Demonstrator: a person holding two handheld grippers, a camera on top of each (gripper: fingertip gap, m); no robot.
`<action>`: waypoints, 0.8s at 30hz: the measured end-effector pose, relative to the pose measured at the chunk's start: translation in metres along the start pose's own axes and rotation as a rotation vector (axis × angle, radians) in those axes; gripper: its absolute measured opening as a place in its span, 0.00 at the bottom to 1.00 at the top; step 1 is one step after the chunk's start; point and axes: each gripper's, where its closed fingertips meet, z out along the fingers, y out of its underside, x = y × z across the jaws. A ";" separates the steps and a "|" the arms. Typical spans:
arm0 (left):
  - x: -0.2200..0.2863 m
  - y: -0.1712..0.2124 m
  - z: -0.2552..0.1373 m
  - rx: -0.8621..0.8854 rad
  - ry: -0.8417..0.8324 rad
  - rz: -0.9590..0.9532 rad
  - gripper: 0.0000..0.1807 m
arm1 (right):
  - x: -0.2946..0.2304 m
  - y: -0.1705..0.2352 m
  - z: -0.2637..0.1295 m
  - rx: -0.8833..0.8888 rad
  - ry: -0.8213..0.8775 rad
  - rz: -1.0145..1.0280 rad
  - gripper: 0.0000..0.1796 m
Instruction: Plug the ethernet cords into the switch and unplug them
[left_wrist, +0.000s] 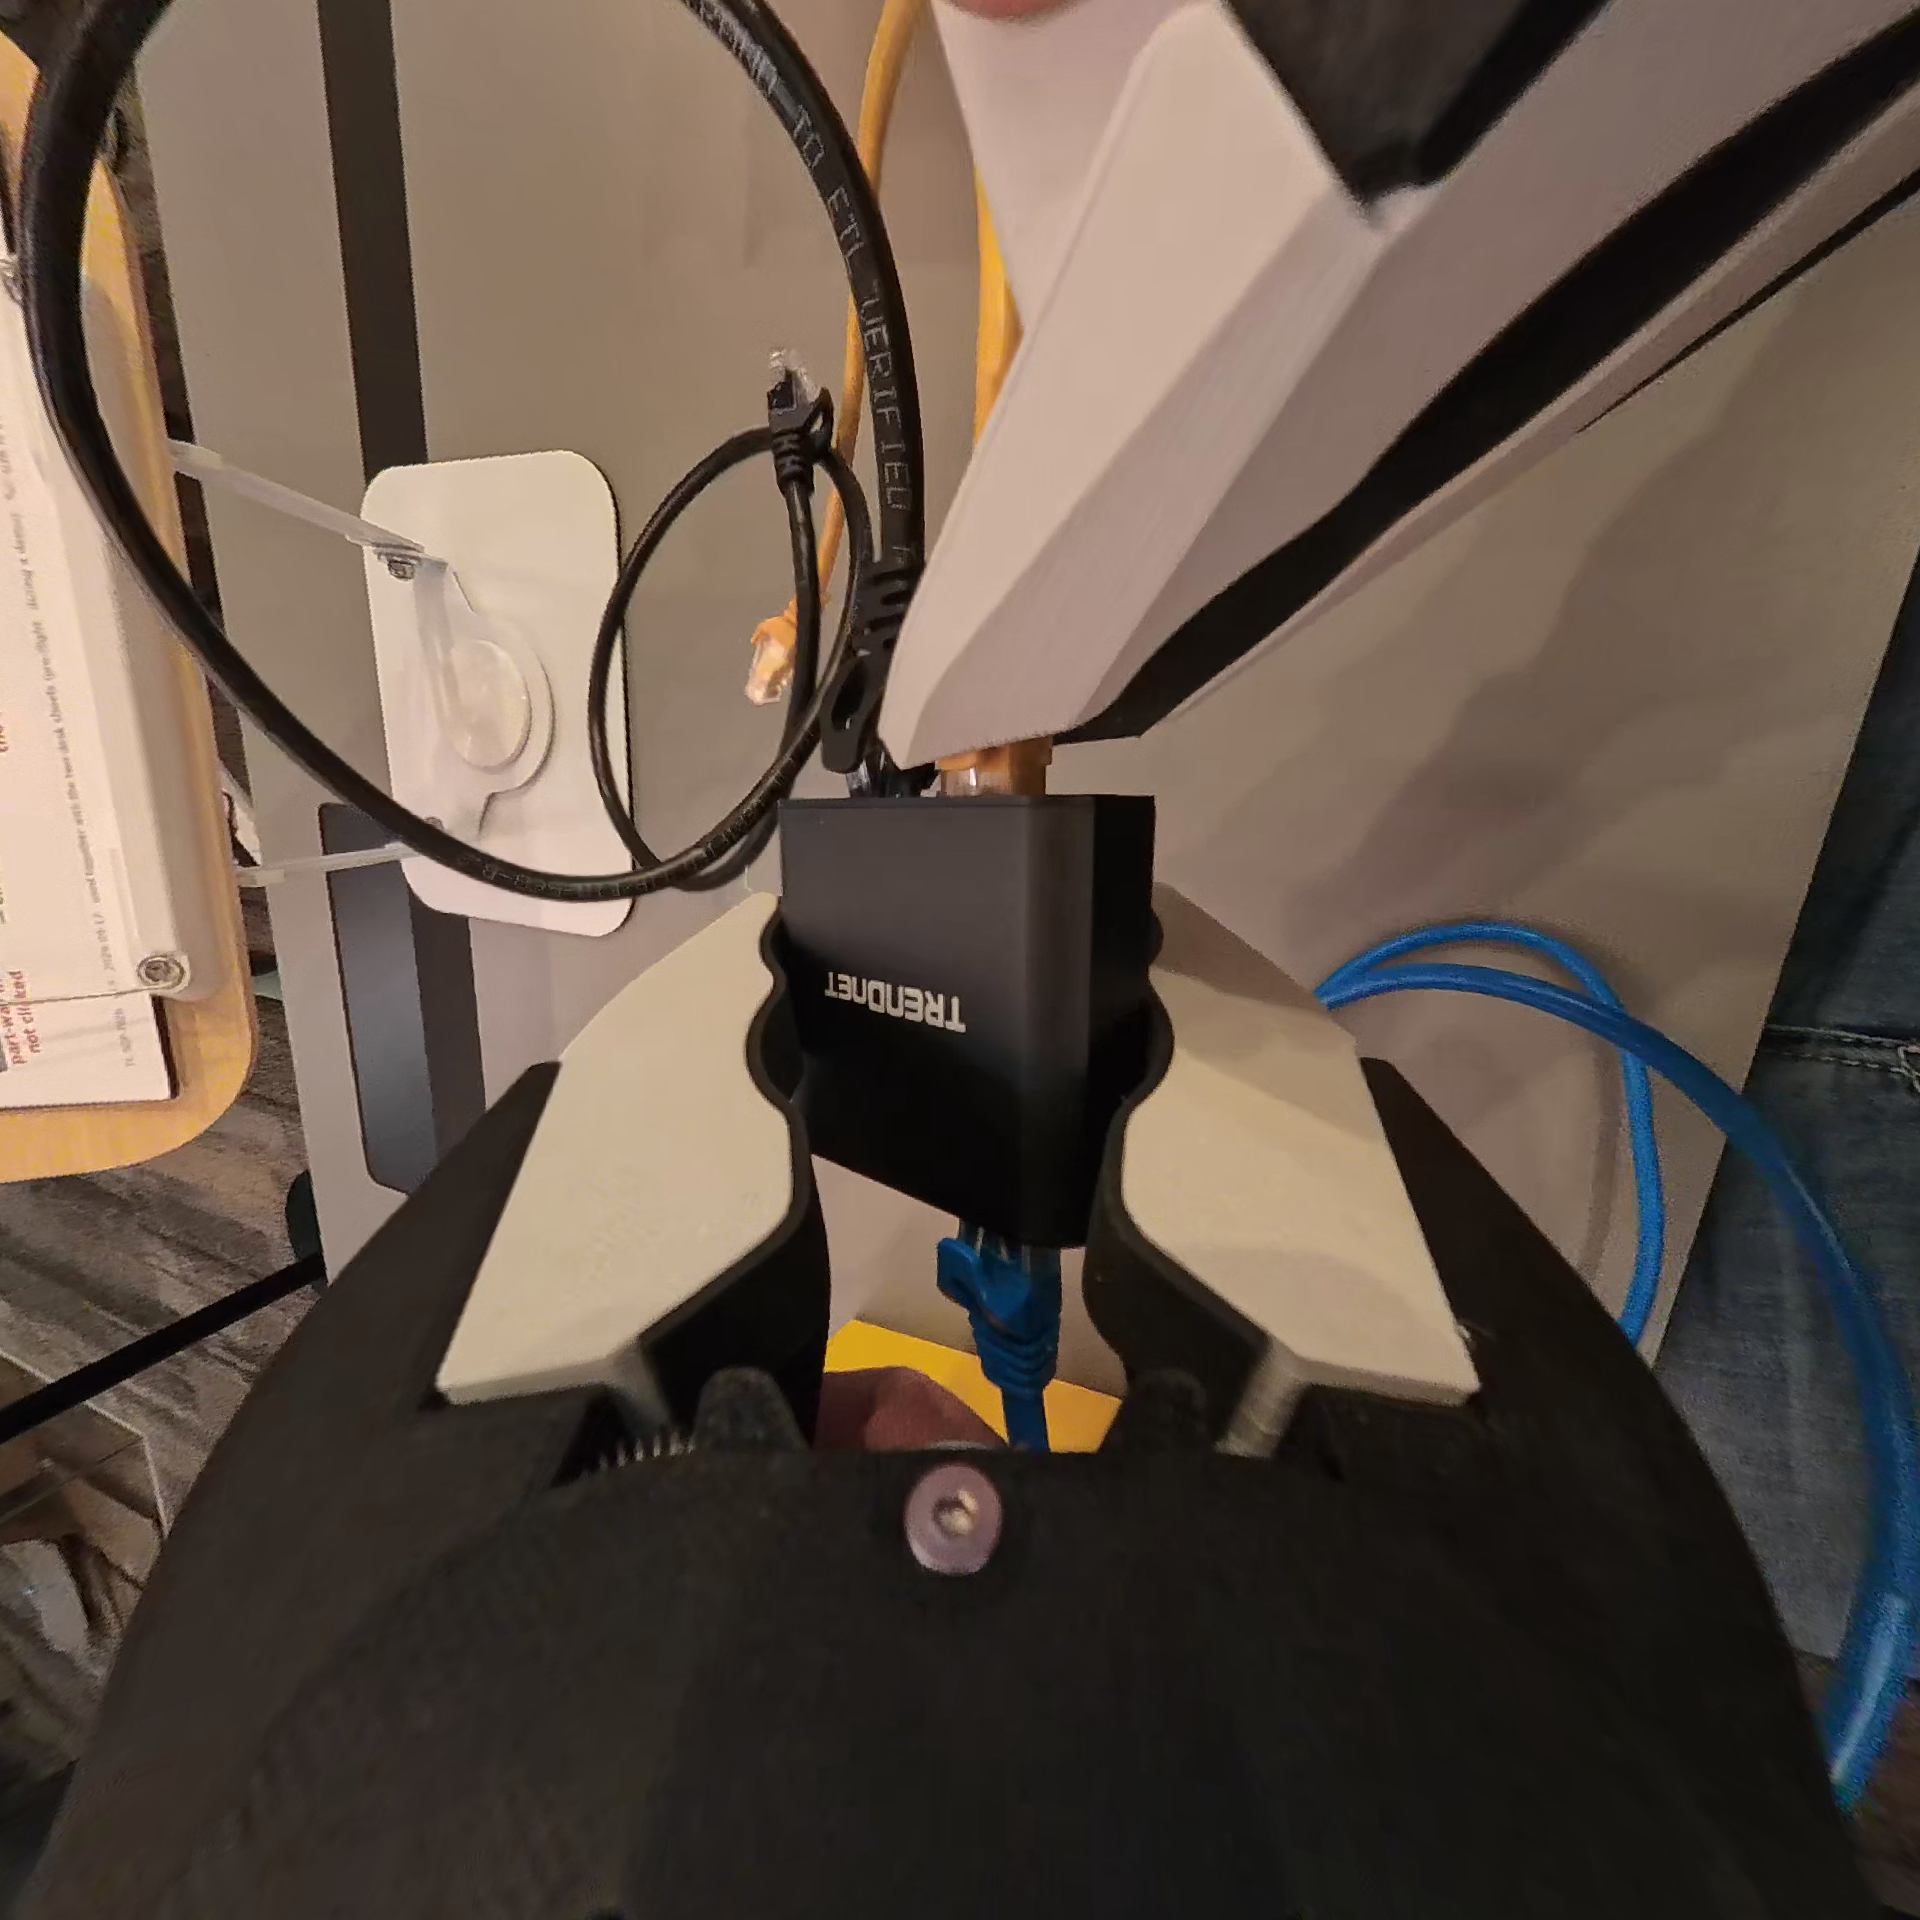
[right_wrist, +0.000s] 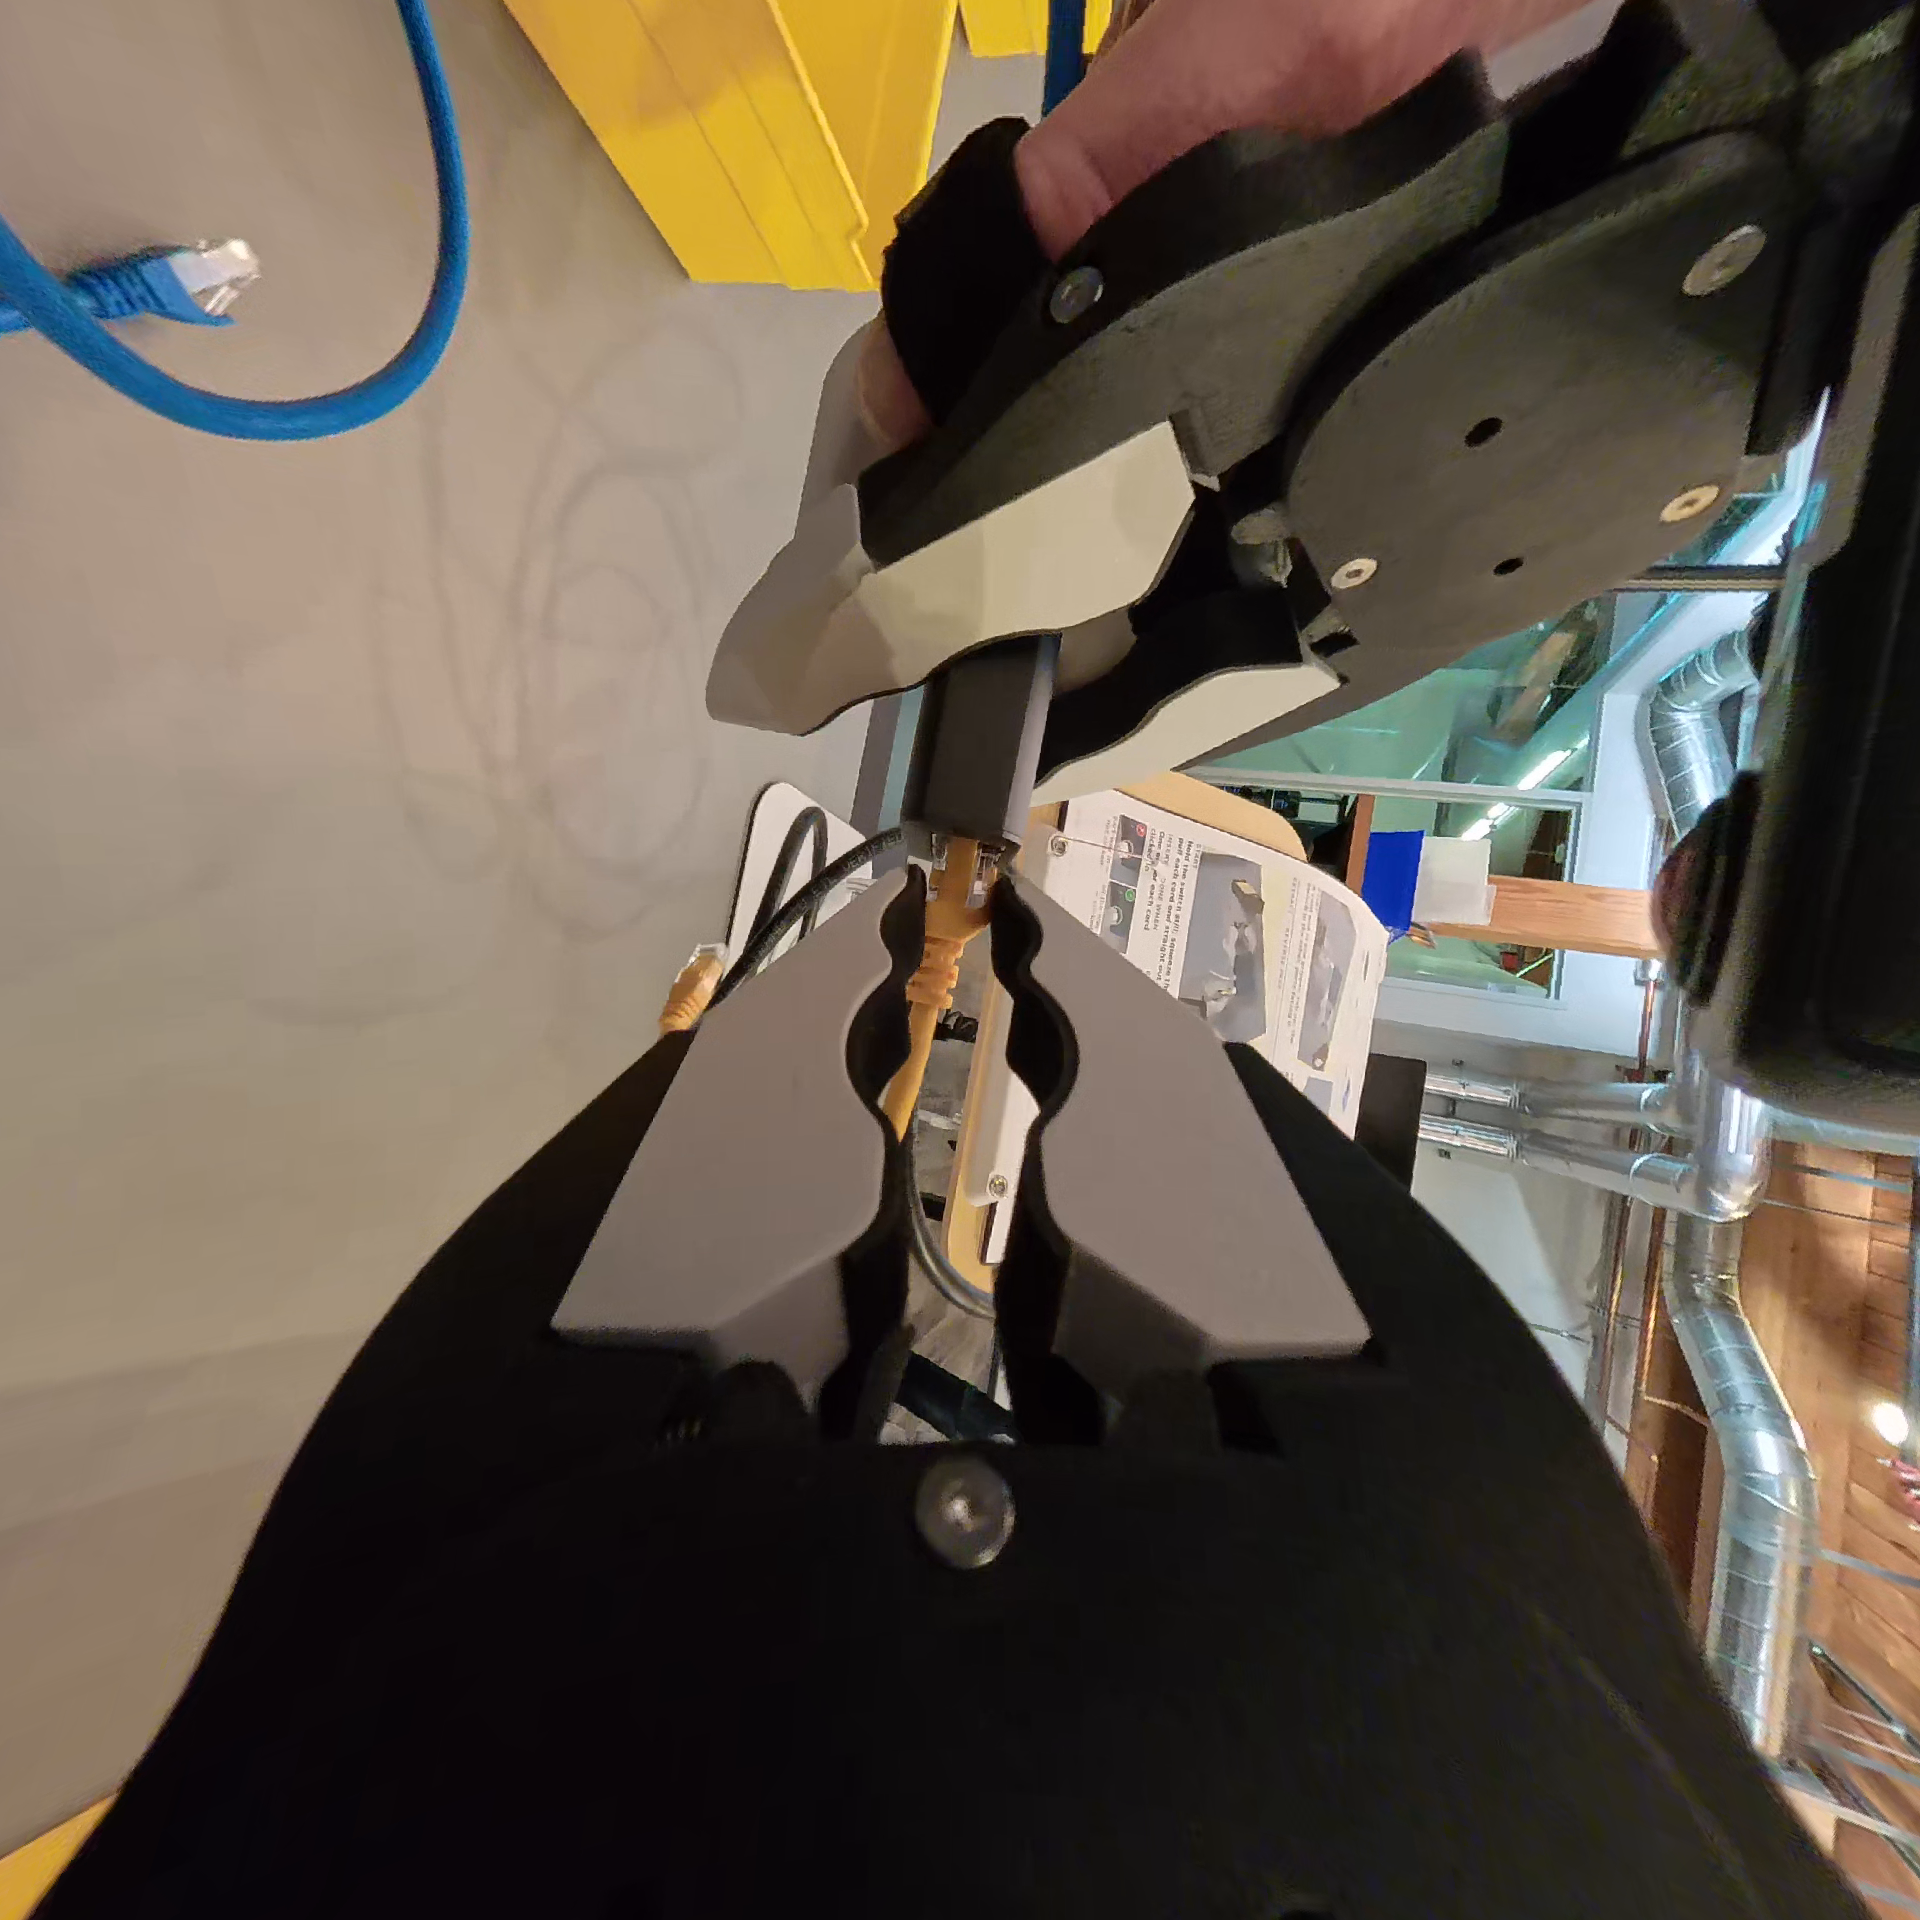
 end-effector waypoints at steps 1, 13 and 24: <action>0.001 0.000 0.000 -0.004 0.004 0.007 0.33 | 0.000 0.000 -0.001 0.001 -0.001 -0.005 0.05; -0.013 -0.016 -0.025 0.084 -0.304 0.226 0.24 | 0.009 0.009 -0.012 0.020 0.042 0.077 0.05; -0.028 -0.022 -0.037 -0.022 -0.640 0.403 0.13 | 0.012 0.015 -0.013 -0.006 0.061 0.092 0.07</action>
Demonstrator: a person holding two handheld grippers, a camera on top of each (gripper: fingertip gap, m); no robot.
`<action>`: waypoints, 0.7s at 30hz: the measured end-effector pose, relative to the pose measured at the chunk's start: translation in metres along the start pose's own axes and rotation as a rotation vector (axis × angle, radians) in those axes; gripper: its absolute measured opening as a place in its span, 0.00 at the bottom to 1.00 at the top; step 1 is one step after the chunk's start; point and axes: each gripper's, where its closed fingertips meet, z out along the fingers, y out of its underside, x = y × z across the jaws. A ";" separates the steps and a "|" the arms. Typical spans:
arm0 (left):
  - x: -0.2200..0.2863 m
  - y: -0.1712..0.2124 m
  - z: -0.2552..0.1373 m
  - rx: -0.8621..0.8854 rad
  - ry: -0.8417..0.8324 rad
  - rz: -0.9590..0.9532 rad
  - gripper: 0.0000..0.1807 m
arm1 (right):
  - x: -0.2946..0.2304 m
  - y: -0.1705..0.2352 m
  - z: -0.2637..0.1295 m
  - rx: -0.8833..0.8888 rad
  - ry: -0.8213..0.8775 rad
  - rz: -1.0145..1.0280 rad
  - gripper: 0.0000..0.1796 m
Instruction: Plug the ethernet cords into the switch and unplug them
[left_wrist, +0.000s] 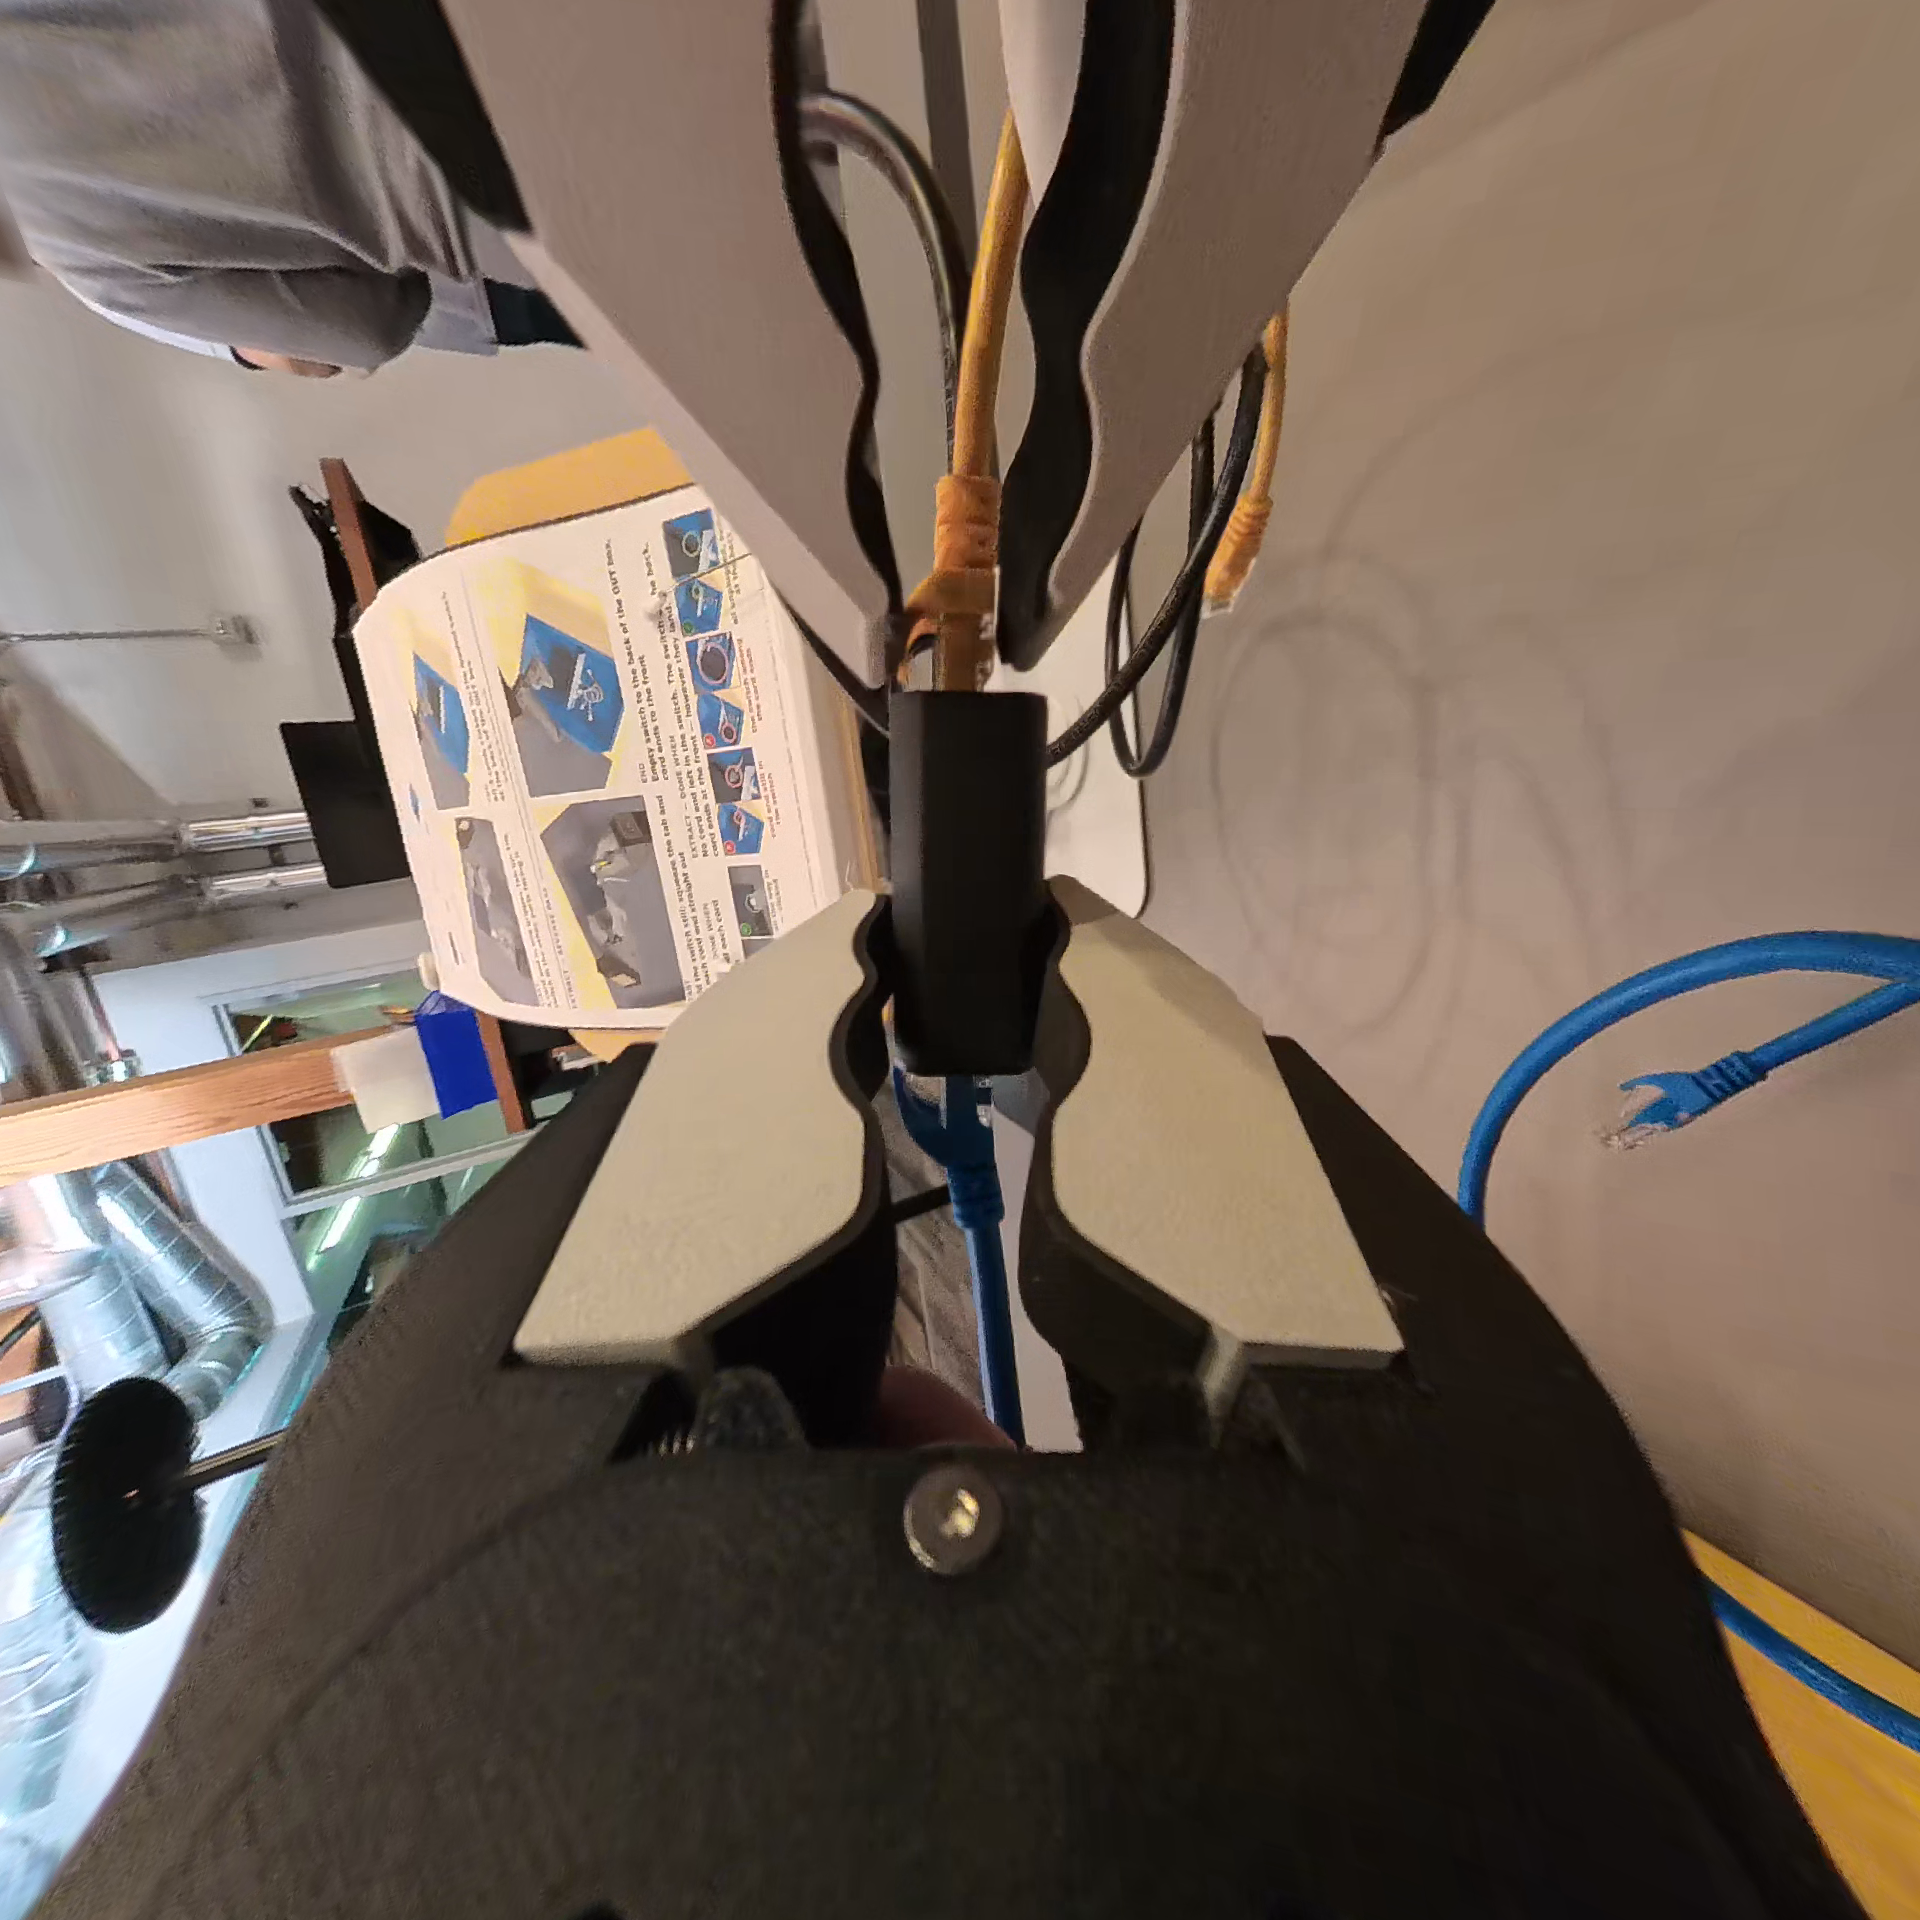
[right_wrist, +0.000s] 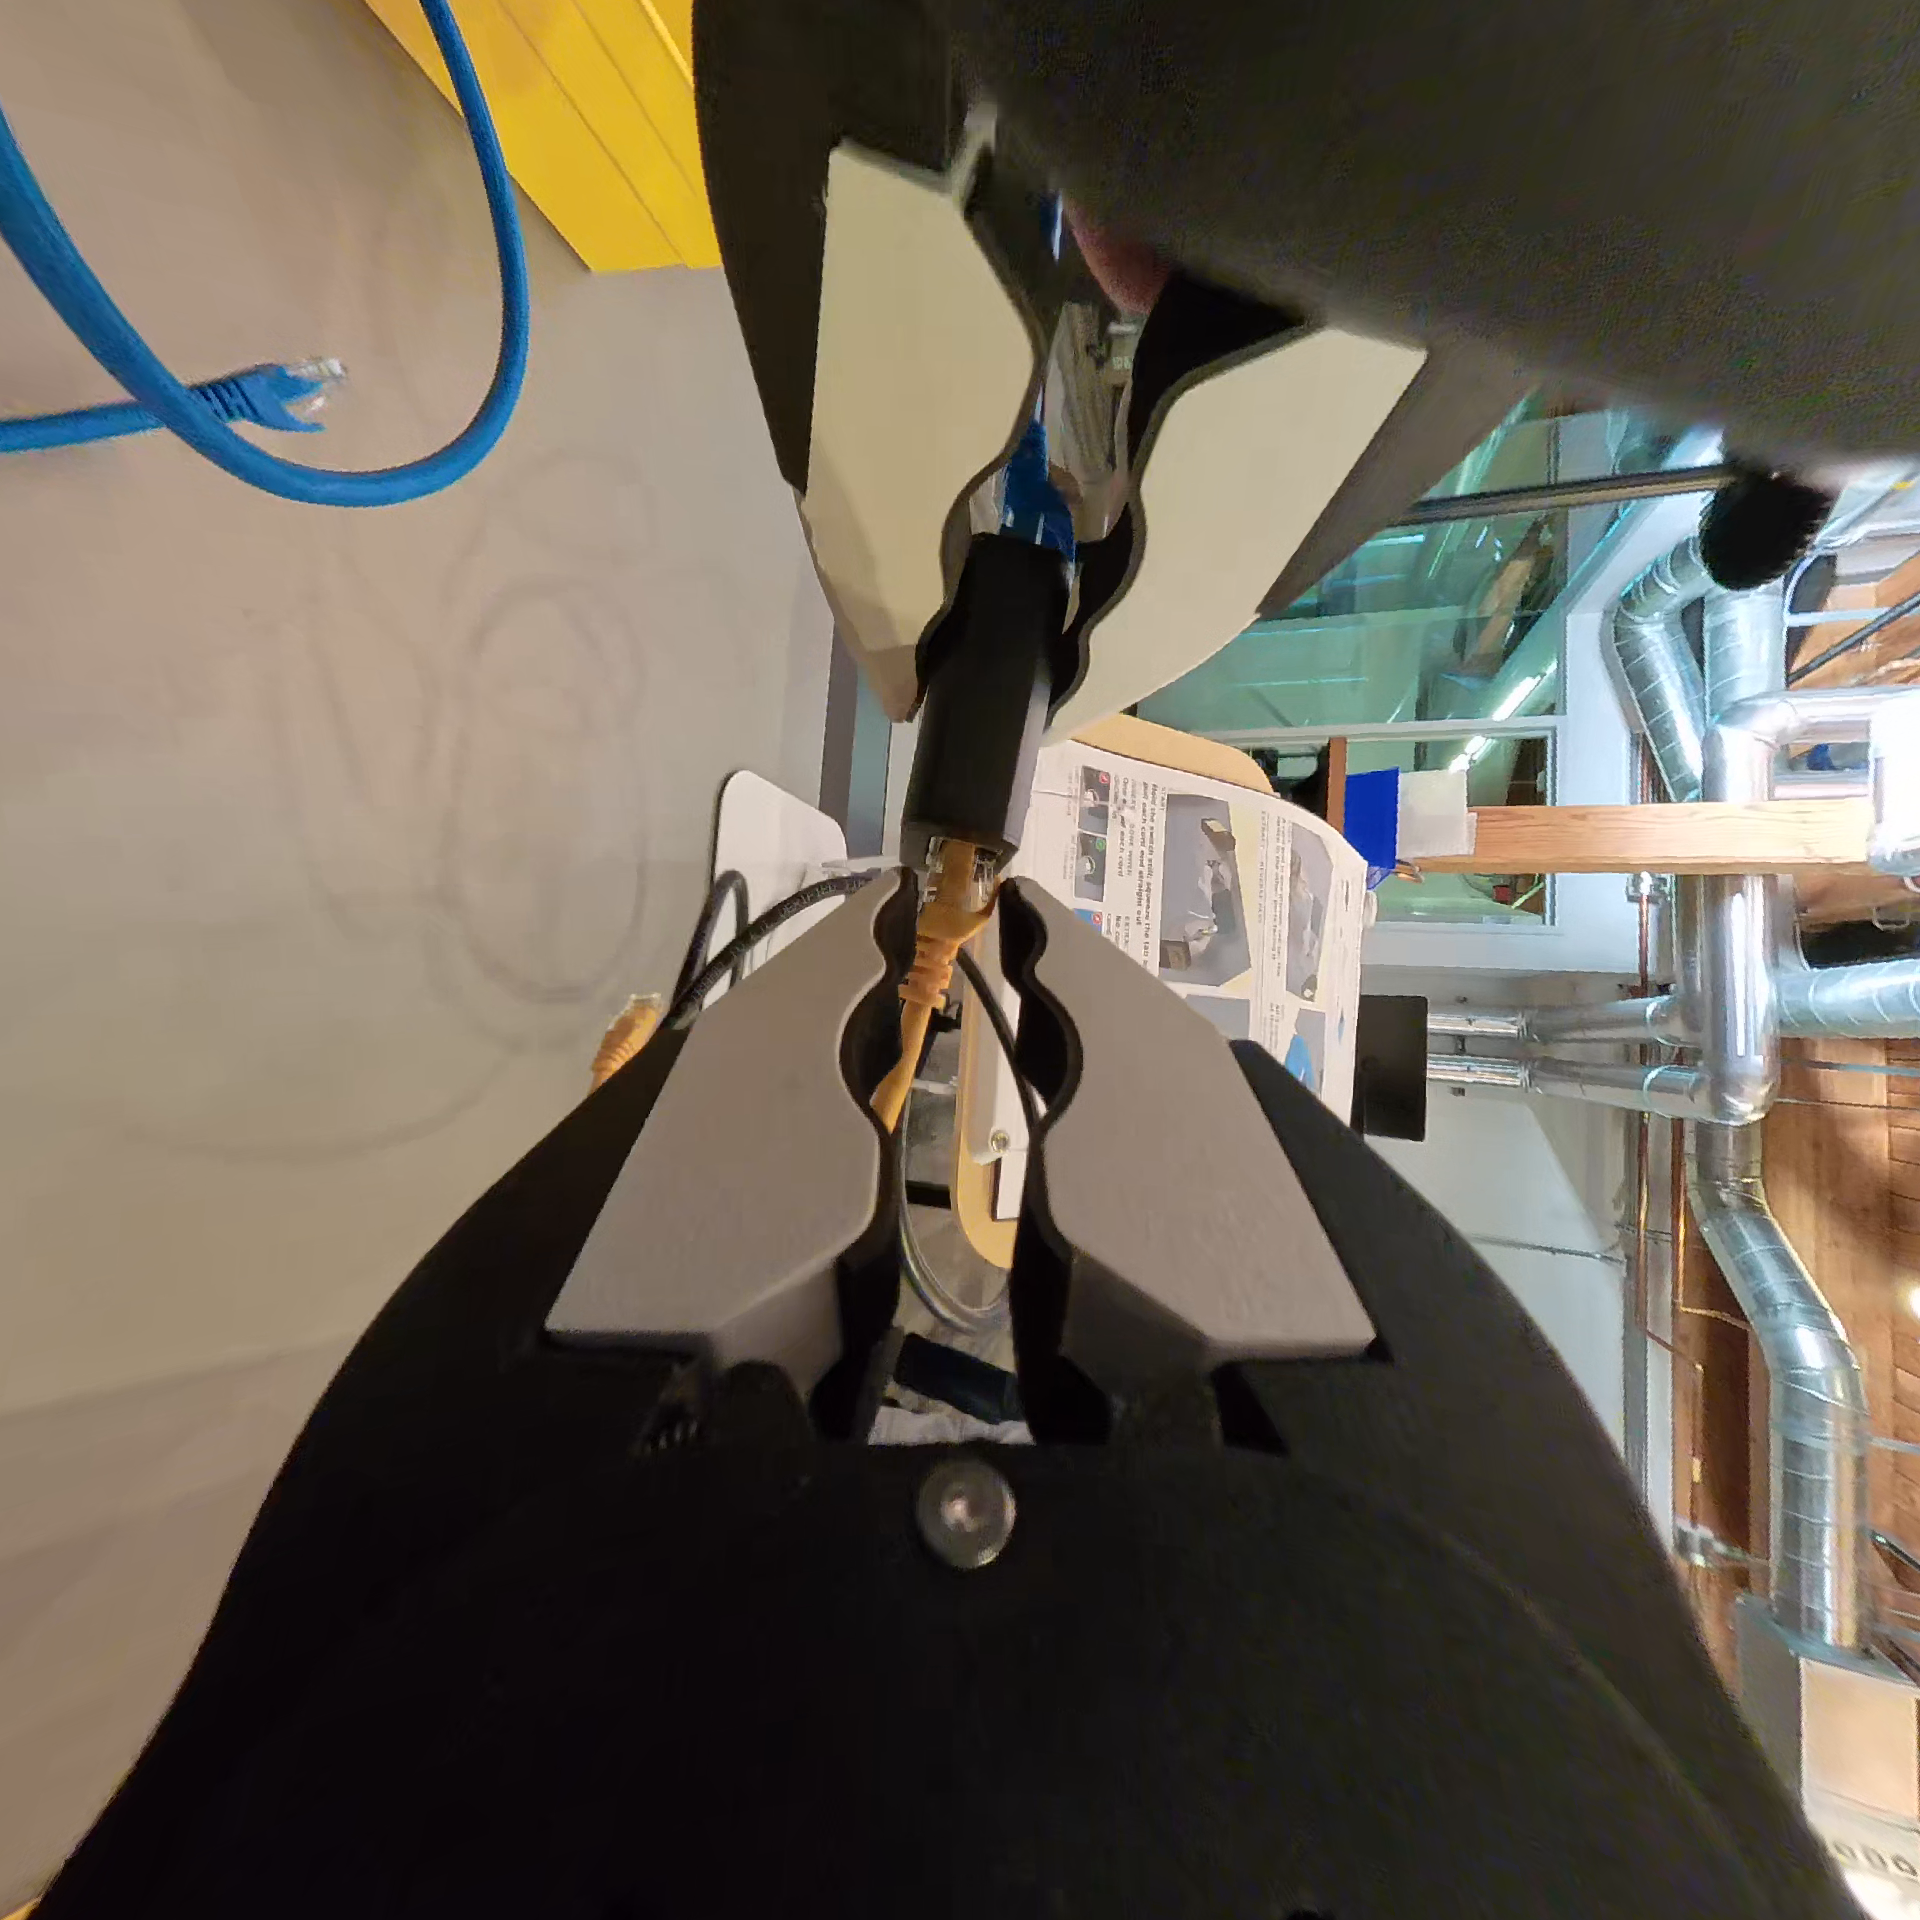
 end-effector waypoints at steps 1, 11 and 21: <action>0.000 0.001 0.000 -0.012 -0.007 0.003 0.13 | 0.000 -0.001 -0.001 0.009 -0.001 0.001 0.07; 0.000 -0.007 -0.007 0.008 0.013 -0.031 0.13 | -0.001 -0.002 -0.002 0.034 -0.041 -0.014 0.04; 0.007 -0.013 -0.008 0.061 0.043 -0.056 0.13 | -0.006 -0.001 -0.007 0.032 -0.140 0.000 0.03</action>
